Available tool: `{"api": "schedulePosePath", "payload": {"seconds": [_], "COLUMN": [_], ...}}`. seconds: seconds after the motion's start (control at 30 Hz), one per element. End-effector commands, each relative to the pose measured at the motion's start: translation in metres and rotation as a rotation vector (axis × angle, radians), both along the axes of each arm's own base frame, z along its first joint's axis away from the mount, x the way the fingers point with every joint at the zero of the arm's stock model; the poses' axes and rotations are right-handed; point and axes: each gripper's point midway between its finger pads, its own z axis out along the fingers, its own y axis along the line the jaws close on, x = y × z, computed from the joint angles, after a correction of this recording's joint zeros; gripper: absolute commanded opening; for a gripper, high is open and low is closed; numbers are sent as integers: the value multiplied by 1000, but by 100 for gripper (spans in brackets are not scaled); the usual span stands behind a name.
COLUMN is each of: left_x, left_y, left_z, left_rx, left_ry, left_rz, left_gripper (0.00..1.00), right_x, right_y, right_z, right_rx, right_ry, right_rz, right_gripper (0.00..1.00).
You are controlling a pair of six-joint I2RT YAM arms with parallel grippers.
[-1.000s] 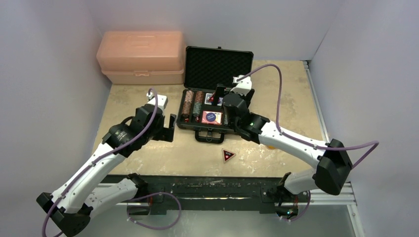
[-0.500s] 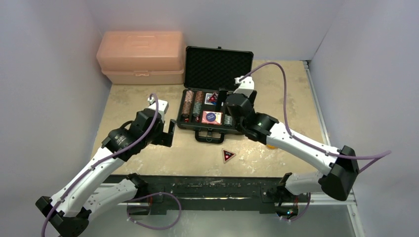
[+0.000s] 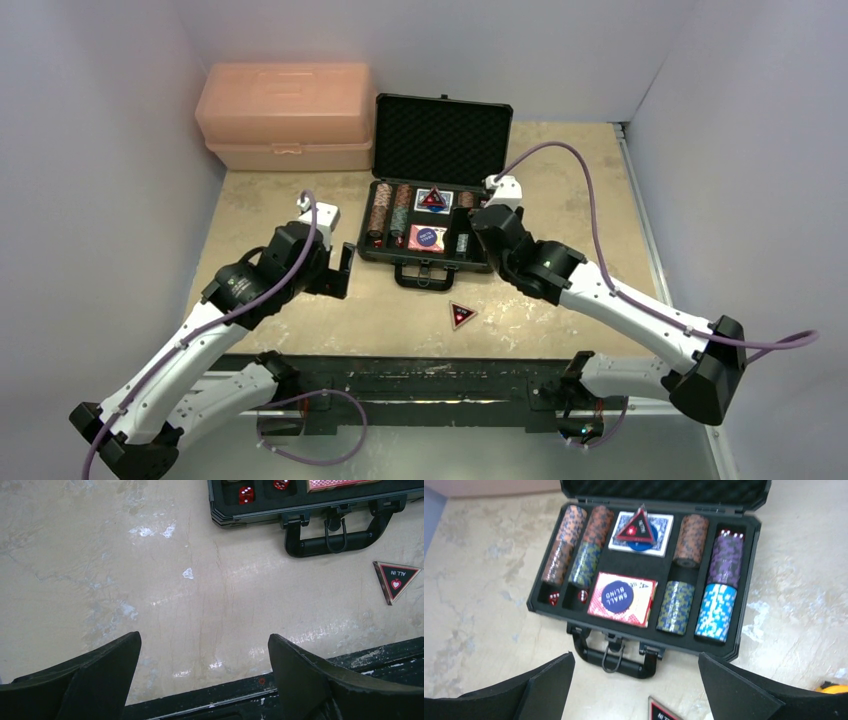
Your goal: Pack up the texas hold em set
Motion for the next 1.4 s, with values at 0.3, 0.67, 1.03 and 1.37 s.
{"api": "schedulePosePath", "payload": {"seconds": [0.3,0.67,1.03,1.37], "left_x": [1,0,0,0], "left_y": [6,5,5,7], "left_z": [1,0,0,-1], "left_rx": [23,23,23,30], "left_ry": [-25,-18,-20,-19], "left_rz": [7,0,2,8], "left_gripper": [99,99,98,98], "right_x": [-42,-63,-62,-68], "right_y": [-7,-1,10,10], "right_z": [-69,-118,-151,-177], "right_rx": [-90,-141,-189,-246], "right_ry": [283,466,545,601], "right_rz": [50,83,88,119], "right_gripper": [99,99,98,91]}}
